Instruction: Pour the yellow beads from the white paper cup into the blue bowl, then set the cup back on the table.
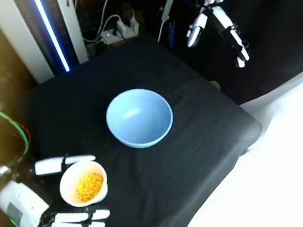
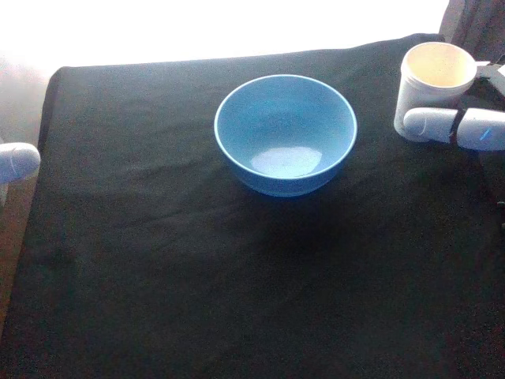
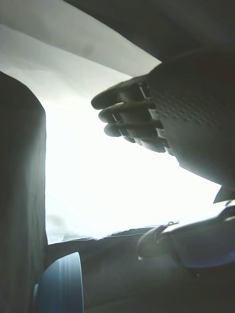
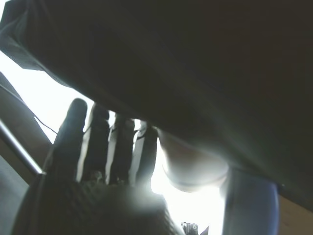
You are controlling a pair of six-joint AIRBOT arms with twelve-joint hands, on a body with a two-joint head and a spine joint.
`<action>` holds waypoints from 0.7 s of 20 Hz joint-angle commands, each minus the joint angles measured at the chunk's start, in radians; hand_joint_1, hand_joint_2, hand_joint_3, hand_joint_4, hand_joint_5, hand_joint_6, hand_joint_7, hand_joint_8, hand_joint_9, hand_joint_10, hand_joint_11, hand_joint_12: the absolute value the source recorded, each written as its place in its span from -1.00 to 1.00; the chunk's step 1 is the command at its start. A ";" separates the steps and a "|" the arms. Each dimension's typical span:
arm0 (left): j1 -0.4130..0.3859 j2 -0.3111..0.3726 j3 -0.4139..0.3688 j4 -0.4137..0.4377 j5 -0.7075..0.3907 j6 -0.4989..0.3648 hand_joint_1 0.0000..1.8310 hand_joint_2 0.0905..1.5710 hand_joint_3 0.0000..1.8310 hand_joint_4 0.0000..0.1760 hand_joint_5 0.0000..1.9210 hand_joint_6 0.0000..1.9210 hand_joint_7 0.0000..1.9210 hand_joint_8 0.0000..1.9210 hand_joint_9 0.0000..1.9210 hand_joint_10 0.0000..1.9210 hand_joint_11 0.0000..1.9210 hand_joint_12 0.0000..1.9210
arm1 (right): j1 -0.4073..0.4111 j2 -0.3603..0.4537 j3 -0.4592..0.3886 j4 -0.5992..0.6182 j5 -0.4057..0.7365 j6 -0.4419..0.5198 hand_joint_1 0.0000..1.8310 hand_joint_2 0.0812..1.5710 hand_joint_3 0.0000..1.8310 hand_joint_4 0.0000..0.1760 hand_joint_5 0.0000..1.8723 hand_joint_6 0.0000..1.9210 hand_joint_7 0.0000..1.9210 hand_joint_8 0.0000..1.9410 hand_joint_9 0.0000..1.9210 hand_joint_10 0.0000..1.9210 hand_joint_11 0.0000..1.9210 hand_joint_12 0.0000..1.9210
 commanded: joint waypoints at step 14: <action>-0.004 -0.005 0.008 -0.017 -0.115 -0.011 -0.45 -0.05 -1.00 -1.00 -0.99 -1.00 -0.71 -1.00 -0.77 -1.00 -1.00 -0.41 | 0.016 0.015 0.012 -0.065 0.105 0.032 0.00 0.04 -1.00 -1.00 -0.09 -1.00 -0.20 -1.00 -0.44 -1.00 -1.00 -0.22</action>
